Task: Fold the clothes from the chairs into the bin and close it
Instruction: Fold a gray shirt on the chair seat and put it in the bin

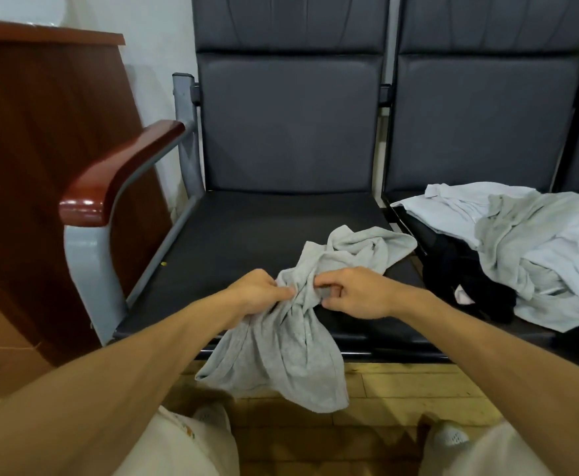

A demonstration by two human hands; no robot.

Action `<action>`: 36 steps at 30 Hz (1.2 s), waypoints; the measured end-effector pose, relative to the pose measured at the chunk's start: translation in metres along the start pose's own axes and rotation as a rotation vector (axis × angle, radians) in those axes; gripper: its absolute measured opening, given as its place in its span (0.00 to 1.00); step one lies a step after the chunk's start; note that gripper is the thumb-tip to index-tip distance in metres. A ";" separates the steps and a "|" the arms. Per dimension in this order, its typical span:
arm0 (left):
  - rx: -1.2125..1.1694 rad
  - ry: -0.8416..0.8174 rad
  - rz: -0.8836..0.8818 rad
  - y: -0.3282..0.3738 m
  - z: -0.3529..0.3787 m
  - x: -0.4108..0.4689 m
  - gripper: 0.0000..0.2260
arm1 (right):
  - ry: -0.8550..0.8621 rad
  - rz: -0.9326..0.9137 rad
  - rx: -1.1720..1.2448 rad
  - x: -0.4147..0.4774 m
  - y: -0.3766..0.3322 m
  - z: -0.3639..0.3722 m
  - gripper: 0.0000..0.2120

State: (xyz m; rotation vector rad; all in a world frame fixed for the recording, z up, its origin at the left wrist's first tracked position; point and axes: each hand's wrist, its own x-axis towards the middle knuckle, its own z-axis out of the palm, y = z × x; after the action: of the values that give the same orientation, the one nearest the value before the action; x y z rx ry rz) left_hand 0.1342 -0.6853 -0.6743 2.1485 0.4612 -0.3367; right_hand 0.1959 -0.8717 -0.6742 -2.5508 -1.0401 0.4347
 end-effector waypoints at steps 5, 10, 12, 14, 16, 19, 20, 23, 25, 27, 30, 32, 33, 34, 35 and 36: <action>-0.392 0.208 0.049 0.004 -0.008 -0.002 0.13 | 0.063 0.033 0.078 0.022 -0.017 0.021 0.16; -0.552 0.309 0.025 -0.006 -0.020 -0.007 0.11 | 0.112 0.103 0.074 0.039 -0.032 0.037 0.14; -0.663 0.377 0.010 -0.009 -0.027 -0.007 0.10 | 0.168 0.174 0.155 0.038 -0.033 0.027 0.16; -0.790 0.450 -0.006 -0.010 -0.034 -0.009 0.05 | 0.238 0.266 0.313 0.032 -0.030 0.015 0.11; -0.899 0.514 -0.020 -0.009 -0.040 -0.009 0.03 | 0.317 0.325 0.461 0.023 -0.023 0.003 0.05; -0.968 0.560 -0.004 -0.006 -0.043 -0.009 0.02 | 0.547 0.399 0.547 0.007 -0.005 -0.019 0.06; -0.968 0.558 0.010 -0.005 -0.043 -0.009 0.02 | 0.630 0.411 0.528 0.001 0.001 -0.027 0.06; -0.899 0.525 0.063 -0.001 -0.038 -0.005 0.10 | 0.725 0.387 0.353 -0.014 0.017 -0.040 0.06; -0.811 0.482 0.078 0.001 -0.032 -0.002 0.10 | 0.653 0.330 0.255 -0.020 0.022 -0.037 0.08; -0.746 0.403 0.050 0.001 -0.027 -0.002 0.08 | 0.497 0.255 0.214 -0.024 0.022 -0.030 0.11; -0.438 0.383 0.071 -0.008 -0.021 -0.001 0.08 | 0.283 0.196 0.221 -0.027 0.024 -0.026 0.09; -0.252 0.470 0.073 -0.017 -0.024 -0.001 0.07 | 0.232 0.198 0.331 -0.029 0.023 -0.027 0.08; -0.197 0.507 0.073 -0.021 -0.027 -0.001 0.09 | 0.214 0.207 0.416 -0.029 0.023 -0.028 0.09; -0.152 0.529 0.091 -0.025 -0.030 -0.001 0.11 | 0.204 0.211 0.476 -0.028 0.024 -0.030 0.11; -0.107 0.534 0.119 -0.027 -0.034 0.000 0.11 | 0.204 0.205 0.495 -0.027 0.026 -0.031 0.12; -0.065 0.527 0.154 -0.029 -0.036 0.001 0.09 | 0.211 0.190 0.471 -0.026 0.029 -0.032 0.13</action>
State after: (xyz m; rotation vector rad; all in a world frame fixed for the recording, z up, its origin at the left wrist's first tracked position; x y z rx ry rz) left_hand 0.1247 -0.6397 -0.6748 2.1807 0.5843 0.3375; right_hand 0.2088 -0.9158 -0.6537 -2.2140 -0.5436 0.3936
